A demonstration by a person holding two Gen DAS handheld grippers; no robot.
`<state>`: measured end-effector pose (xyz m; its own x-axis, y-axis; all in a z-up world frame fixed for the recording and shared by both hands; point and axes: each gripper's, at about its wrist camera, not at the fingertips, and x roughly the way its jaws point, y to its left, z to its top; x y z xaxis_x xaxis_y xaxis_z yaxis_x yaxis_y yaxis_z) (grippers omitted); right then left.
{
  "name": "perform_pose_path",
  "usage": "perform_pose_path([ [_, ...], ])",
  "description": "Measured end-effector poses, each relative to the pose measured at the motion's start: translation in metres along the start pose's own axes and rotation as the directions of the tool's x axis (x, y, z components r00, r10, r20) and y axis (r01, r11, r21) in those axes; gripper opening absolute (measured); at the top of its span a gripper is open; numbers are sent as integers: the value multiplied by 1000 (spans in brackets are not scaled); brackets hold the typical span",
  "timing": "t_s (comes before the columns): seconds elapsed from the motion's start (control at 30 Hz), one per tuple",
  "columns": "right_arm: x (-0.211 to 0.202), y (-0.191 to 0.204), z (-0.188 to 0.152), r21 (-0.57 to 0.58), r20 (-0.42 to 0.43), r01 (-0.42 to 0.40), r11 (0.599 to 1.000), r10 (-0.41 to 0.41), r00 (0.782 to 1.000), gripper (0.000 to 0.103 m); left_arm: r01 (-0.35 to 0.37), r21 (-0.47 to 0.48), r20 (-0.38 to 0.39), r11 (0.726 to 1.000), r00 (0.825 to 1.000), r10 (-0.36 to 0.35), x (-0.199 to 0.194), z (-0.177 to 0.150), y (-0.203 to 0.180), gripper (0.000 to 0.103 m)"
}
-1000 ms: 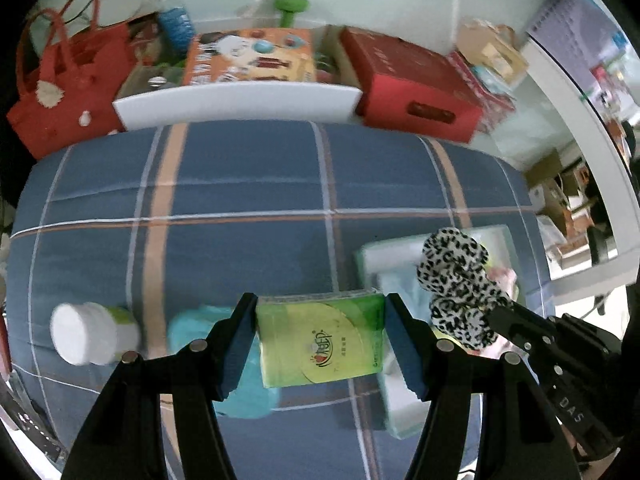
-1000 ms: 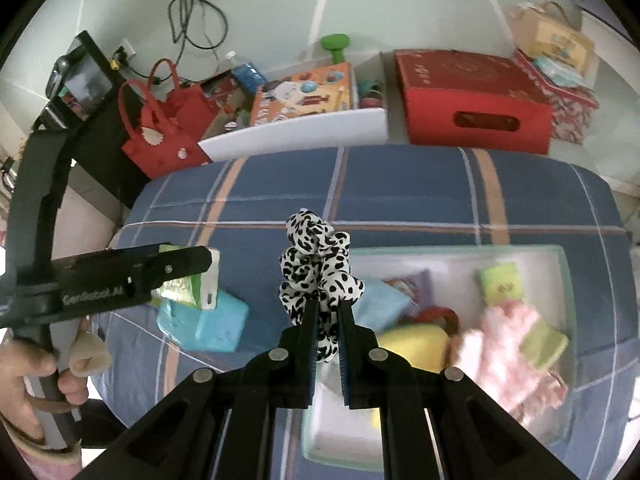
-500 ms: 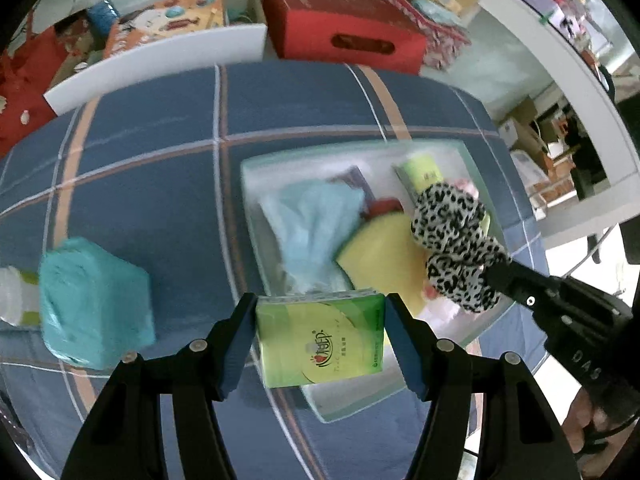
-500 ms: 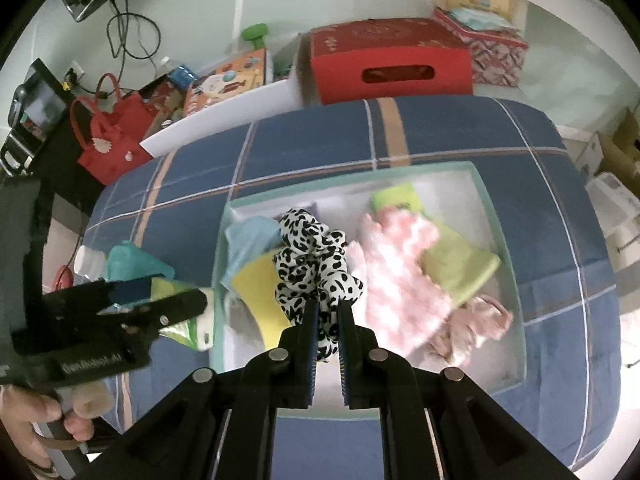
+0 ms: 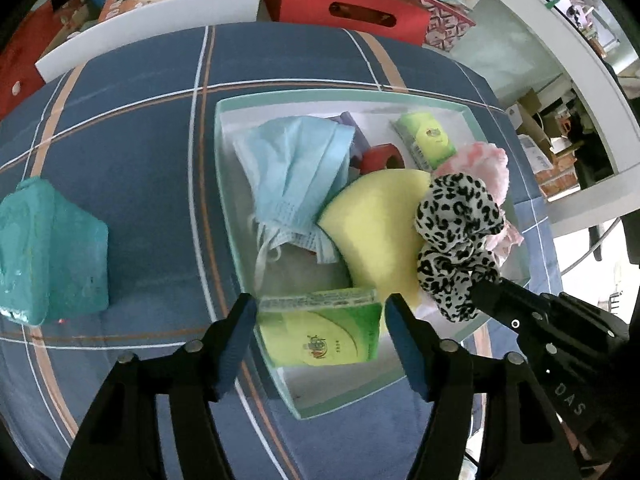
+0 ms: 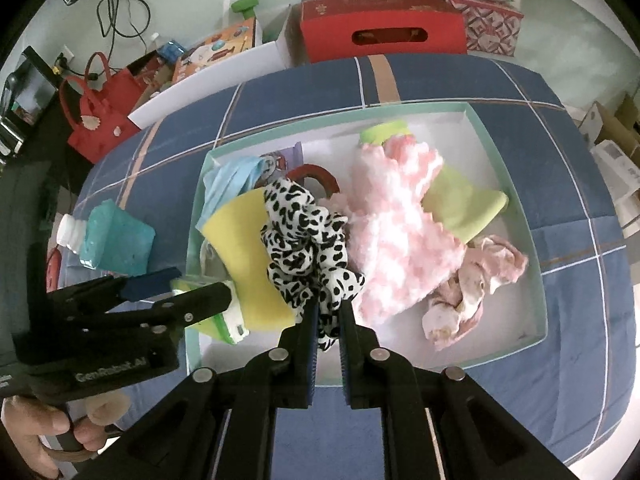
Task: Organize soft objects
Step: 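Open both tools to drop the packet and scrunchie into the tray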
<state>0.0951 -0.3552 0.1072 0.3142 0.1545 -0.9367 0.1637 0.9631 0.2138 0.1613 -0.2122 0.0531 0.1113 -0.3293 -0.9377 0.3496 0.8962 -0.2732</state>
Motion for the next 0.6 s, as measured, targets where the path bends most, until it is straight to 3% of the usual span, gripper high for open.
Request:
perform_pose_path([
  [0.1,-3,1,1,12,5,2,1000,-2,1000,13,13,-9,18,1000,1000,-12,-4,-2,4,80],
  [0.27,-10,5,0,27,9,25,999,-25,1000,18,21,-14,61,1000,998,-20,-21,-8,13,82],
  [0.37,-12,13,-2,19,9,30,999,-30,999,29,13,-13,84,1000,996,-12,-31,-15,19,93],
  [0.43,-13,19,-4,5,10,38,999,-38,999,39,3,-7,104,1000,995,-2,-36,-20,21,94],
  [0.6,-18,33,-12,-11,30,57,998,-56,998,51,-43,-16,155,999,987,45,-52,-37,37,94],
])
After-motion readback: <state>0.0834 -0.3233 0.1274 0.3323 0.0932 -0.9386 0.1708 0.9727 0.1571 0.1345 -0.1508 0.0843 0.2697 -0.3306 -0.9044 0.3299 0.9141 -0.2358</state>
